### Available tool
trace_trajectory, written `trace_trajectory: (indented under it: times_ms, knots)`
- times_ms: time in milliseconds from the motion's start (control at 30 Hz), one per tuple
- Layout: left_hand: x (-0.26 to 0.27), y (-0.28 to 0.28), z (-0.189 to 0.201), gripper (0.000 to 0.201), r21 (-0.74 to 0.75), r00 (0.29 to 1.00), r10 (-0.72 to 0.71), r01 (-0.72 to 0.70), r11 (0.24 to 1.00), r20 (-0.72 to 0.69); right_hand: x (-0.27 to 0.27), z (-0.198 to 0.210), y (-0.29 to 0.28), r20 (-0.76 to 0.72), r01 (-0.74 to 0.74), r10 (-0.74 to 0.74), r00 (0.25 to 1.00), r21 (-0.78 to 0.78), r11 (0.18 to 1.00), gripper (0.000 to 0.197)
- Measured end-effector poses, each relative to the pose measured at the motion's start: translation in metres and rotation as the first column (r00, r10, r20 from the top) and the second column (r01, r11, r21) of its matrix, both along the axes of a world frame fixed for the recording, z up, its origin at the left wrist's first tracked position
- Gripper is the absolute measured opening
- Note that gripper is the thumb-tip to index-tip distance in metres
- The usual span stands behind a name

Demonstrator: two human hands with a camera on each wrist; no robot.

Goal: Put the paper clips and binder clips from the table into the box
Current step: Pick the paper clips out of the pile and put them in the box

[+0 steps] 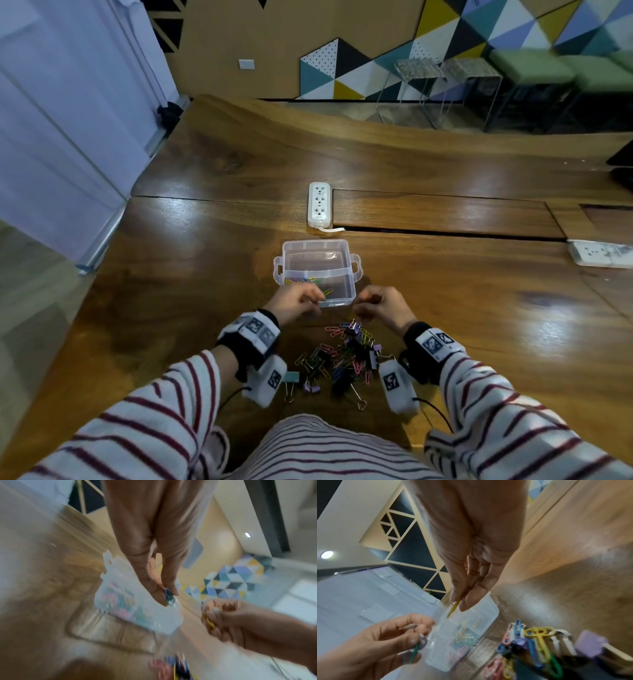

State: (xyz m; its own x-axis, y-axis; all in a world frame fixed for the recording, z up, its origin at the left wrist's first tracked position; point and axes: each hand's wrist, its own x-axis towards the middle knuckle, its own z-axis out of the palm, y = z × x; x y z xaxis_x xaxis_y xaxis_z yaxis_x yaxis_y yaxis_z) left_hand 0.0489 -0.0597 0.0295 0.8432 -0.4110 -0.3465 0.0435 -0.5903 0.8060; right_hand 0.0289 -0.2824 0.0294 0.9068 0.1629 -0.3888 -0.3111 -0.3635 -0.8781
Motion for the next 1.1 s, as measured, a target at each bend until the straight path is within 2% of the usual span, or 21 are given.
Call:
trace_trajectory:
  times_ms: [100, 167, 333, 467, 533, 600, 700, 800, 867, 1000, 1100]
  knots:
    - [0.022, 0.018, 0.015, 0.015, -0.111, 0.968, 0.249, -0.243, 0.964, 0.042, 0.016, 0.0, 0.011, -0.015, 0.047, -0.046, 0.999, 0.074, 0.996, 0.012]
    - [0.03, 0.024, 0.015, 0.014, -0.113, 0.937, 0.341, -0.332, 0.937, 0.071, 0.029, -0.002, 0.022, -0.002, 0.062, -0.062, 0.998, 0.065, 0.996, 0.017]
    - [0.021, 0.041, 0.002, 0.02, 0.086, 0.973, 0.178, -0.192, 0.978, 0.144, 0.05, 0.001, 0.05, 0.022, 0.063, -0.064, 0.998, 0.034, 0.997, 0.018]
    - [0.007, 0.046, 0.004, 0.026, 0.059, 0.924, 0.268, -0.294, 0.954, 0.274, 0.059, 0.005, 0.066, 0.086, -0.003, 0.007, 0.996, -0.047, 0.999, 0.012]
    - [-0.005, 0.046, 0.004, 0.023, 0.059, 0.903, 0.251, -0.288, 0.956, 0.35, 0.058, 0.008, 0.072, 0.115, -0.104, 0.124, 0.986, -0.166, 0.981, 0.012]
    - [-0.019, 0.042, 0.004, 0.021, 0.111, 0.919, 0.168, -0.22, 0.969, 0.356, 0.053, 0.009, 0.072, 0.13, -0.23, 0.28, 0.951, -0.306, 0.924, 0.018]
    - [-0.037, 0.032, -0.006, 0.026, 0.259, 0.98, -0.029, -0.024, 0.966, 0.196, 0.037, 0.007, 0.061, 0.157, -0.337, 0.45, 0.879, -0.461, 0.821, 0.018]
    - [-0.051, 0.019, -0.022, 0.043, 0.428, 0.976, -0.215, 0.201, 0.881, -0.016, 0.018, -0.005, 0.045, 0.148, -0.382, 0.558, 0.816, -0.586, 0.714, 0.018]
    - [-0.059, 0.01, -0.028, 0.054, 0.508, 0.953, -0.294, 0.29, 0.812, -0.073, 0.007, -0.011, 0.039, 0.097, -0.4, 0.609, 0.788, -0.671, 0.624, 0.017]
    - [-0.066, -0.004, -0.03, 0.053, 0.594, 0.957, -0.29, 0.241, 0.767, -0.014, -0.006, -0.022, 0.041, 0.036, -0.367, 0.666, 0.745, -0.812, 0.454, 0.027]
    - [-0.07, -0.01, -0.033, 0.044, 0.619, 0.96, -0.276, 0.19, 0.762, 0.046, -0.011, -0.026, 0.046, 0.032, -0.327, 0.645, 0.764, -0.842, 0.428, 0.032]
